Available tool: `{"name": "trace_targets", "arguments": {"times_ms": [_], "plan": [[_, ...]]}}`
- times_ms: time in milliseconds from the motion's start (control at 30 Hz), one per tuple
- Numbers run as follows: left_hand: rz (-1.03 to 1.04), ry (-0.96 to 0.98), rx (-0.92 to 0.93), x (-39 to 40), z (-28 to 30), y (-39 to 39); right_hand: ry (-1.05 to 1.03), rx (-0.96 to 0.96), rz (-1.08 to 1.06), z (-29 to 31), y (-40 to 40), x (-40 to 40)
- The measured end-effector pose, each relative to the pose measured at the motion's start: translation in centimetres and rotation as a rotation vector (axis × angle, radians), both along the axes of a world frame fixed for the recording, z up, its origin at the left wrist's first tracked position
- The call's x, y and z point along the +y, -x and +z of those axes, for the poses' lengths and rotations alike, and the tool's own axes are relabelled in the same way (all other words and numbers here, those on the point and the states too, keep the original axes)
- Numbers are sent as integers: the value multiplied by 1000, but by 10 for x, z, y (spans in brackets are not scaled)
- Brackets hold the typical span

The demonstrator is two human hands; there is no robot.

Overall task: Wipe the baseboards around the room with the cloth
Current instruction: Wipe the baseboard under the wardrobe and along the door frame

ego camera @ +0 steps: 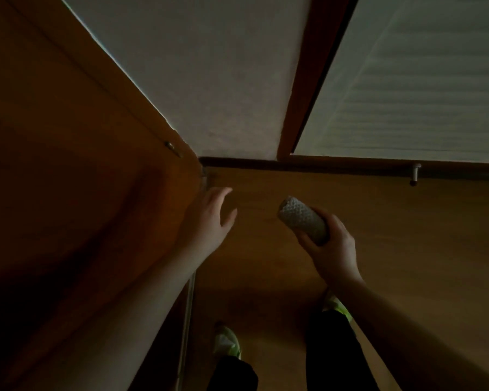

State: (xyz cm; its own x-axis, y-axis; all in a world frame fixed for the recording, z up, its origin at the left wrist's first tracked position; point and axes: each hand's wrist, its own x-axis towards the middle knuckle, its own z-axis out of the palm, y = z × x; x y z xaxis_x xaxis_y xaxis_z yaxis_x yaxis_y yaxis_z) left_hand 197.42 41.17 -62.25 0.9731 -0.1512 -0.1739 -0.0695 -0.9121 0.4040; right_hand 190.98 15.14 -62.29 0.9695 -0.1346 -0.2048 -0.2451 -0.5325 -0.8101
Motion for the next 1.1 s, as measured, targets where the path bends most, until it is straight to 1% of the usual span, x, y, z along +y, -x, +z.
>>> {"name": "trace_targets", "arguments": {"times_ms": [100, 233, 333, 433, 533, 667, 767, 933, 1100], "plan": [[-43, -130, 80, -4, -79, -3, 18, 27, 32, -72, -13, -6], [-66, -220, 177, 6, -165, -11, 17, 19, 62, -148, -34, -4], [-105, -322, 257, 20, -229, -17, 32, -6, 71, -203, -57, 8], [-138, -389, 376, 29, -289, -18, 36, -24, 60, -259, -79, 28], [-108, -418, 413, 41, -333, -21, 39, -67, 63, -310, -99, 55], [-80, -404, 386, 61, -371, -23, 49, -146, 120, -354, -122, 90], [-45, -366, 348, 78, -387, -16, 52, -186, 169, -370, -140, 117], [-182, -469, 274, 96, -401, -3, 61, -233, 215, -377, -163, 156], [-259, -556, 182, 98, -390, -2, 75, -224, 238, -374, -176, 174]]}}
